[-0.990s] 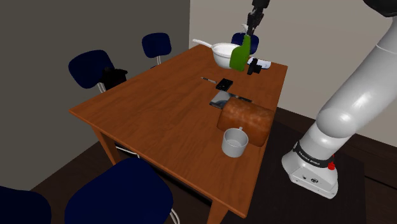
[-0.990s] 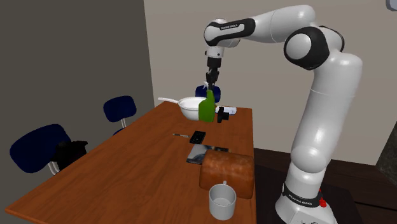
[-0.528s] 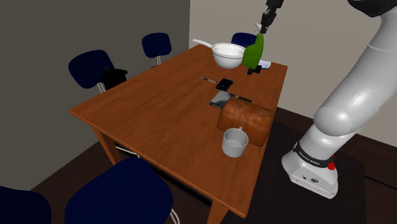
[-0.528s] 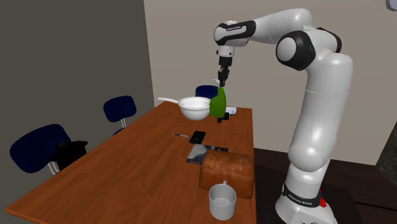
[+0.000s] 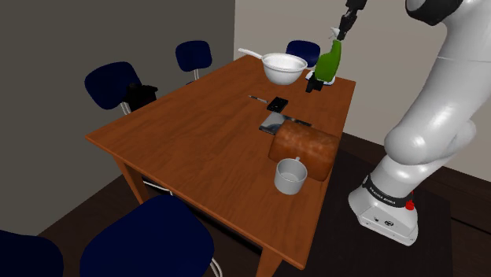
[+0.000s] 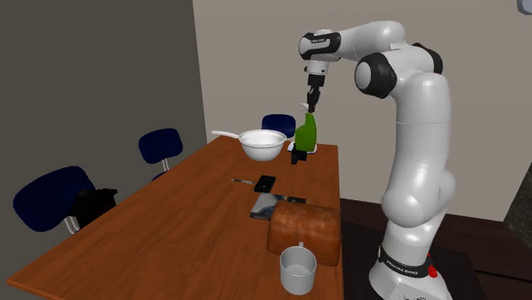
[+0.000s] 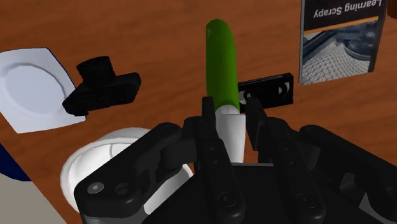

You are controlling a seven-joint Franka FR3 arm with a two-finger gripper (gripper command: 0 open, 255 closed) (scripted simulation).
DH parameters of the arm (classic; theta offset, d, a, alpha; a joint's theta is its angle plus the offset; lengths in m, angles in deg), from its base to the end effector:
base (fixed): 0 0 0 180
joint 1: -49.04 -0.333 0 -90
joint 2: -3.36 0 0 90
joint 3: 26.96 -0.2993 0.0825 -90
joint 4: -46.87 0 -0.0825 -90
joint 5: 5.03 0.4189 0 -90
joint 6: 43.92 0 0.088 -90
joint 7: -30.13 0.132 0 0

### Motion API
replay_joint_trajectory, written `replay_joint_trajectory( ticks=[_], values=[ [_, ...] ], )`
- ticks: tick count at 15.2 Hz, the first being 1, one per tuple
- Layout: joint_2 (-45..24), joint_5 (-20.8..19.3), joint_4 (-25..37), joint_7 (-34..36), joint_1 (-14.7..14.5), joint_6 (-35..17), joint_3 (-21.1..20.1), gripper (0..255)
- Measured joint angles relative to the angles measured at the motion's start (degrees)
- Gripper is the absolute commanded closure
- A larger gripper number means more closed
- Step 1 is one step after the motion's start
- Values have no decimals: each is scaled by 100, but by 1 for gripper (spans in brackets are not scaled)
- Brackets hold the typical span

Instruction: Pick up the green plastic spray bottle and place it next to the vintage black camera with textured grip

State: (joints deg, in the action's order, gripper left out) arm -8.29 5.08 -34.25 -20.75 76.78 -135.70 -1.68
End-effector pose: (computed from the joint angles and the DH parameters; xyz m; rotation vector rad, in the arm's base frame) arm 0.4253 -0.4872 0.5497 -3.0849 0.0534 -0.1110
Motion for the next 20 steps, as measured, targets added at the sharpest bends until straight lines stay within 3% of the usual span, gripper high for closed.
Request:
replay_joint_trajectory(
  ticks=[3,8,20],
  values=[
    [-323,166,415,-399,326,169,136,255],
    [-1278,613,1692,-1014,1076,641,255,255],
    [-1094,540,501,-1156,891,-350,258,255]
  ],
)
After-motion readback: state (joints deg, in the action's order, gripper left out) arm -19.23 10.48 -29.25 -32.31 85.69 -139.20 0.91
